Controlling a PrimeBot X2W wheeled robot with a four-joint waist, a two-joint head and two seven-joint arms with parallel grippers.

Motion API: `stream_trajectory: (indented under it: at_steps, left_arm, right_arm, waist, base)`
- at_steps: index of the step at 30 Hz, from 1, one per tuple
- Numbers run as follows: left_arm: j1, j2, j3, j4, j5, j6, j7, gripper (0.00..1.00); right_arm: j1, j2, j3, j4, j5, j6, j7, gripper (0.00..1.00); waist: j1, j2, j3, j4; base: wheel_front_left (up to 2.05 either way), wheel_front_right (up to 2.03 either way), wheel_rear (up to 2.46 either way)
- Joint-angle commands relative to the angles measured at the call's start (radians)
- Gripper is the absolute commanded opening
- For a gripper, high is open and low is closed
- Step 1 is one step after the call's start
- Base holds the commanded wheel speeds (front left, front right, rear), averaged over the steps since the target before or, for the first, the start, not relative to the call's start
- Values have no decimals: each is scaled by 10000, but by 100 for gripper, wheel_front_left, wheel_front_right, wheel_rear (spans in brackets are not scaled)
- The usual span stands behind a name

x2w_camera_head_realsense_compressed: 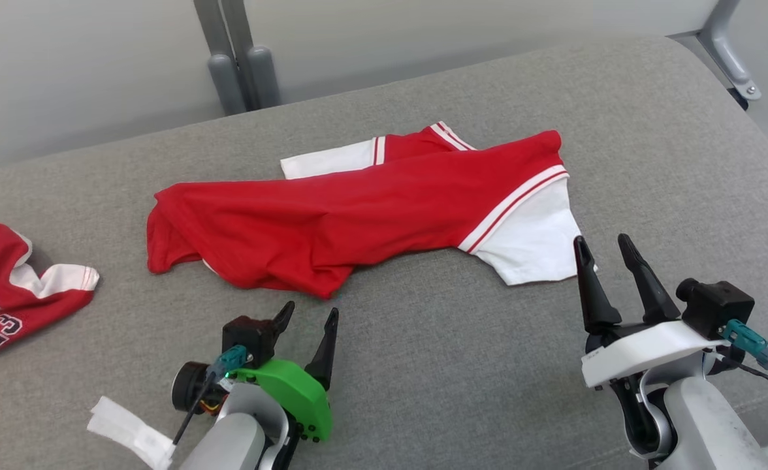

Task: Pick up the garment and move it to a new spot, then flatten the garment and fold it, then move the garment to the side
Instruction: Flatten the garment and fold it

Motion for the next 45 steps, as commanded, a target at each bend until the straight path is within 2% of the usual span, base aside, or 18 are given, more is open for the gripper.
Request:
stream_trajectory:
  at_steps: [1,7,12,13,14,15,16,24,29,34,39,44,45]
  left_arm:
    - [-292,-88,-27,222,-93,-99,-29,100]
    - [-1068,-333,72,1531,-260,7,-143,100]
    - [-1542,-470,328,2388,-416,410,-340,100]
    - [-1595,-496,344,2556,-467,440,-351,93]
    - [-1636,-507,355,2674,-516,448,-357,38]
    - [-1699,-514,362,2801,-550,440,-370,5]
    - [-1729,-520,340,2874,-588,394,-386,0]
    - [-1768,-466,46,2923,-368,149,-660,0]
    - [-1500,254,-434,2353,270,263,-672,0]
    - [-1121,1196,-1020,1249,934,395,15,0]
    - [-393,2201,-1461,-171,1436,850,1170,0]
    - [420,2810,-1836,-1457,1817,1341,2150,0]
    - [566,2860,-1942,-1699,1850,1426,2302,38]
  right_arm:
    - [-139,56,-3,-18,-66,5,-29,100]
    - [-302,190,26,-13,-104,5,-29,100]
    - [-394,284,-7,-9,-156,5,-29,100]
    - [-381,289,-32,3,-163,5,-29,100]
    - [-366,295,-51,12,-175,5,-29,100]
    - [-342,300,-77,21,-182,5,-29,100]
    - [-324,300,-90,36,-174,5,-29,100]
    - [-119,181,-141,112,-196,5,-29,100]
    - [40,73,-110,248,-82,5,-29,100]
    - [216,-53,-104,377,-24,5,-29,100]
    - [301,-226,-22,503,56,5,-29,100]
    - [415,-378,-66,613,134,5,-29,100]
    - [427,-408,-75,637,143,5,-29,100]
  waist:
    - [0,0,446,-475]
    - [0,0,688,-765]
    - [0,0,756,-825]
    - [0,0,751,-806]
    - [0,0,745,-779]
    - [0,0,730,-726]
    - [0,0,707,-681]
    - [0,0,216,115]
    - [0,0,-175,800]
    - [0,0,-466,1415]
    - [0,0,-640,1755]
    - [0,0,-707,1934]
    - [0,0,-714,1957]
  base:
    - [0,0,0]
    - [0,0,0]
    - [0,0,0]
    - [0,0,0]
    - [0,0,0]
    - [0,0,0]
    - [0,0,0]
    - [0,0,0]
    - [0,0,0]
    - [0,0,0]
    - [0,0,0]
    - [0,0,0]
    - [0,0,0]
